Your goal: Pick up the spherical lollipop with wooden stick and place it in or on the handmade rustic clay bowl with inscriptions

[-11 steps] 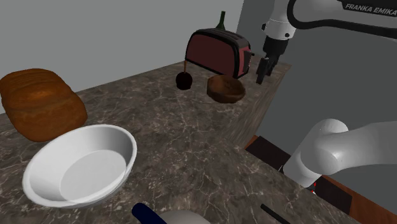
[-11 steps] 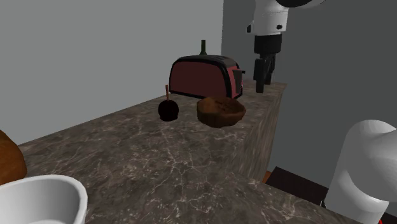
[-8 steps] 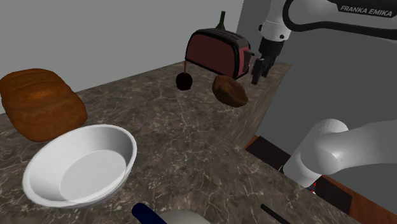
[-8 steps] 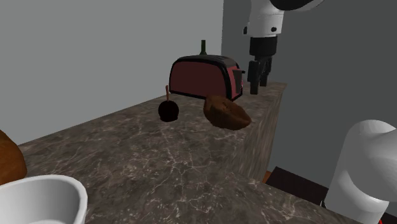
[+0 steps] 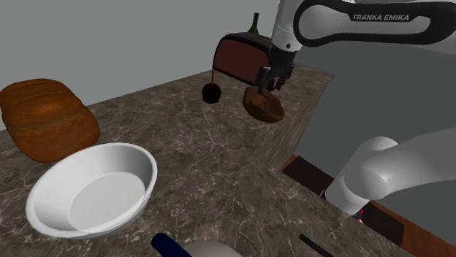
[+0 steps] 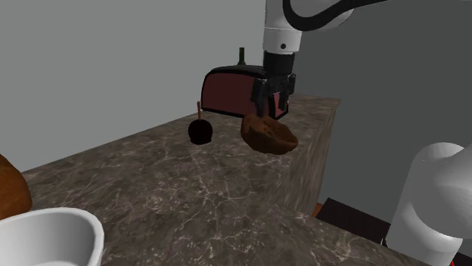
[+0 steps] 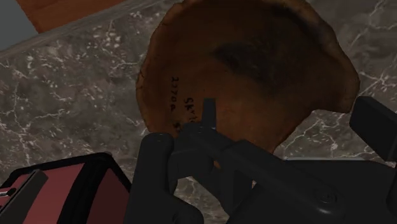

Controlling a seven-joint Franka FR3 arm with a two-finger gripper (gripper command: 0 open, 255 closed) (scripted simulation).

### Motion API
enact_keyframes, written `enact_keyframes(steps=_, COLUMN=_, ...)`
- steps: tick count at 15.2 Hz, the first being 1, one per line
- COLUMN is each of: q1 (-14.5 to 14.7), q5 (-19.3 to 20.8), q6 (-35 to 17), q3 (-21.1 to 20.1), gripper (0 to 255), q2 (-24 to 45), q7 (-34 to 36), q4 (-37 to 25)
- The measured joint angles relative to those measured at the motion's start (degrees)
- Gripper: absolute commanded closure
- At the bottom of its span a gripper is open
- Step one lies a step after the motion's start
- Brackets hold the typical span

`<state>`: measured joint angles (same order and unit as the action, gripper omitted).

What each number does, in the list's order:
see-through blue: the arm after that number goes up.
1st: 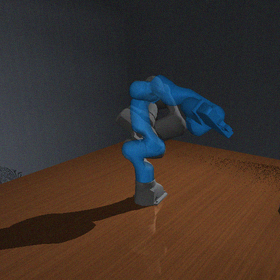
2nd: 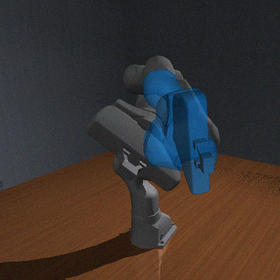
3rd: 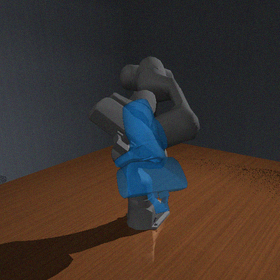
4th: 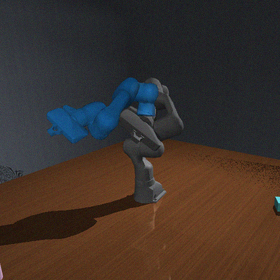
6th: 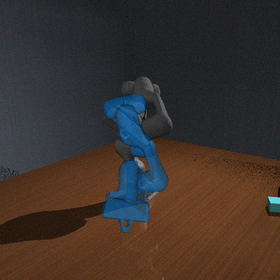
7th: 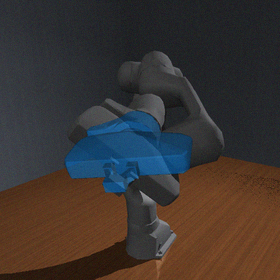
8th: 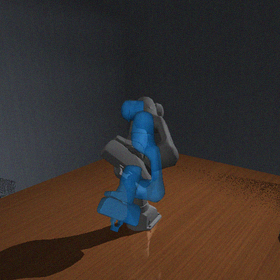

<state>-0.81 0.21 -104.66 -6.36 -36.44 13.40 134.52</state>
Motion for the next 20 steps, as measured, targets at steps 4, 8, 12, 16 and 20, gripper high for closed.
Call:
enact_keyframes(steps=4, q1=-1.65, q5=-0.61, q6=-7.28, q3=-3.53, gripper=0, q2=5.63, q7=9.04, q4=-2.1)
enact_keyframes(steps=8, q1=-3.75, q5=0.45, q6=-13.0, q3=-7.03, gripper=0, q2=12.3, q7=18.43, q4=-6.7)
enact_keyframes(steps=12, q1=-6.15, q5=3.36, q6=-17.94, q3=-10.16, gripper=0, q2=19.28, q7=28.14, q4=-11.97)
enact_keyframes(steps=16, q1=-8.21, q5=8.5, q6=-20.86, q3=-13.08, gripper=0, q2=27.55, q7=38.94, q4=-19.92)
enact_keyframes(steps=20, q1=-9.15, q5=12.61, q6=-22.41, q3=-14.04, gripper=0, q2=32.39, q7=46.26, q4=-24.73)
